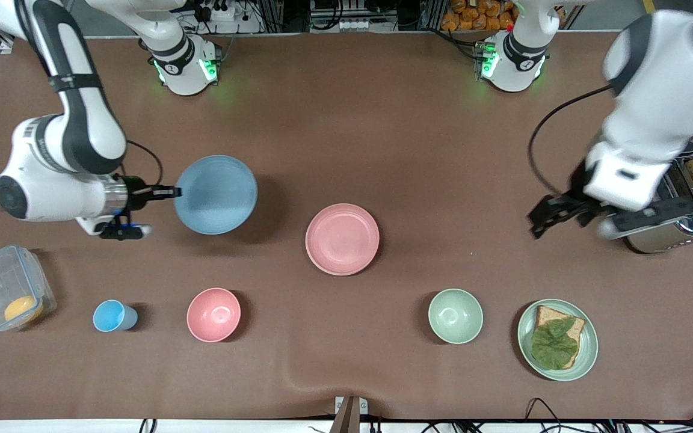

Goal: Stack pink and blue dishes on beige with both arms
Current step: 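Lift the blue plate with the right gripper while the left gripper withdraws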

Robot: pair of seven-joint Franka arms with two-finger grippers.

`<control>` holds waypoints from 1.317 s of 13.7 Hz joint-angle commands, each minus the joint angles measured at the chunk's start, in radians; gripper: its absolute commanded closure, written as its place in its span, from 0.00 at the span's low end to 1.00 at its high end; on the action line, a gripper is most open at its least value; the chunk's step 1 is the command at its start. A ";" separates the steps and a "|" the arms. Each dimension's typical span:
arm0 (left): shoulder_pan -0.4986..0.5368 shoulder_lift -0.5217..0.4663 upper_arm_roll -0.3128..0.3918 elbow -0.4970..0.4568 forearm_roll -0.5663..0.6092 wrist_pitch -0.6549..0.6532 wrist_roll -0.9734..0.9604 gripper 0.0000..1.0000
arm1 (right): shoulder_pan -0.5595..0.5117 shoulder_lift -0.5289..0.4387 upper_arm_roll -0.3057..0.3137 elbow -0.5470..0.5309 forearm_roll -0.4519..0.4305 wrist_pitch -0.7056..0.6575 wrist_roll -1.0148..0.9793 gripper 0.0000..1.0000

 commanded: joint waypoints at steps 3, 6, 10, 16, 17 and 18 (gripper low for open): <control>0.005 -0.029 0.102 0.120 -0.039 -0.269 0.112 0.00 | 0.169 0.023 -0.003 0.016 0.093 0.070 0.195 1.00; 0.008 -0.038 0.148 0.116 -0.052 -0.326 0.209 0.00 | 0.192 0.004 -0.003 -0.012 0.095 0.073 0.268 1.00; -0.020 -0.066 0.187 0.110 -0.042 -0.356 0.229 0.00 | 0.285 0.024 -0.003 -0.024 0.096 0.161 0.305 1.00; 0.022 -0.076 0.173 0.153 -0.036 -0.414 0.232 0.00 | 0.382 0.127 -0.002 0.005 0.135 0.322 0.378 1.00; 0.022 -0.084 0.161 0.145 -0.034 -0.426 0.228 0.00 | 0.390 0.144 -0.002 0.019 0.151 0.343 0.388 1.00; 0.026 -0.080 0.148 0.145 -0.034 -0.431 0.226 0.00 | 0.395 0.162 -0.002 0.028 0.174 0.366 0.391 1.00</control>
